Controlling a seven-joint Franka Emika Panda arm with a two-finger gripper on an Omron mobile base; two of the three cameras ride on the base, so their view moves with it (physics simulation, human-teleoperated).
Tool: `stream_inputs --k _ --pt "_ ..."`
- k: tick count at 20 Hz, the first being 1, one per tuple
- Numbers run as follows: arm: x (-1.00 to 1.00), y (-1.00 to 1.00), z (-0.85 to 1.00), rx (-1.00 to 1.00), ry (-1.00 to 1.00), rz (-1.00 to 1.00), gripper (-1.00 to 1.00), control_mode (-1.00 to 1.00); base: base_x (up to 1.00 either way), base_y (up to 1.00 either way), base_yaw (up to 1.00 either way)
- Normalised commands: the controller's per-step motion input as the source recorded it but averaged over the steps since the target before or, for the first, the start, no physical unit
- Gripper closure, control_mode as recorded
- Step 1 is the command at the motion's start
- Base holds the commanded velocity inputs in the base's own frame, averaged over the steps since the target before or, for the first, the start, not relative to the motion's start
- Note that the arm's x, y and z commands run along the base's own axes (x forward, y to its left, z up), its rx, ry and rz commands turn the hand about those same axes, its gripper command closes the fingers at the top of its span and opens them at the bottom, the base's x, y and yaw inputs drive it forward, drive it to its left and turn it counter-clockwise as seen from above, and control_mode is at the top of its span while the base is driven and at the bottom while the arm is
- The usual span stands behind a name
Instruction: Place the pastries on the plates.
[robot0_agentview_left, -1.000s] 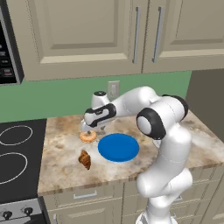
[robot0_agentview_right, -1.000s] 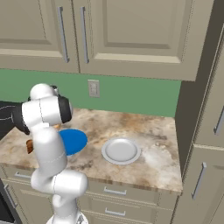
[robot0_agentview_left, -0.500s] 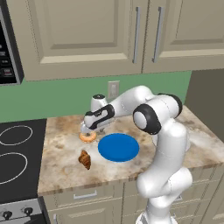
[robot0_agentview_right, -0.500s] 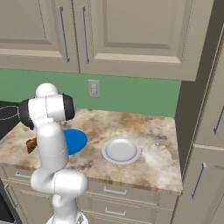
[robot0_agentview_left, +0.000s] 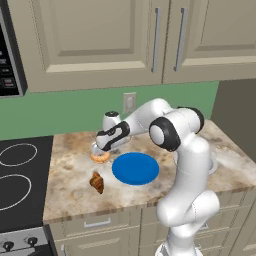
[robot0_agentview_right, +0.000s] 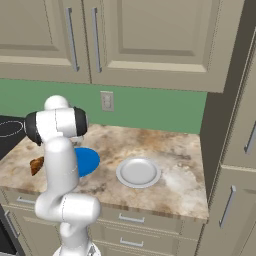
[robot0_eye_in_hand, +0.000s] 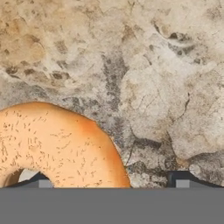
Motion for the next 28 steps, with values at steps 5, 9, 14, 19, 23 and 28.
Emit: stream_inputs --k 5,9,14,19,23,28 --pt "0.0 0.0 0.0 0.0 0.0 0.0 1.0 -1.0 0.0 0.0 0.0" --pt "0.0 -0.06 0.18 0.0 0.0 0.0 1.0 -1.0 0.0 0.0 0.0" --pt "0.0 -0.4 0.36 0.0 0.01 0.0 1.0 -1.0 0.0 0.0 0.0" --pt "-0.01 -0.55 0.17 0.0 0.01 0.0 1.0 -1.0 0.0 0.0 0.0" --pt "-0.08 -0.59 0.14 -0.01 0.02 0.0 1.0 -1.0 0.0 0.0 0.0" --pt "-0.19 -0.63 0.05 -0.01 0.0 0.0 1.0 -1.0 0.0 0.0 0.0"
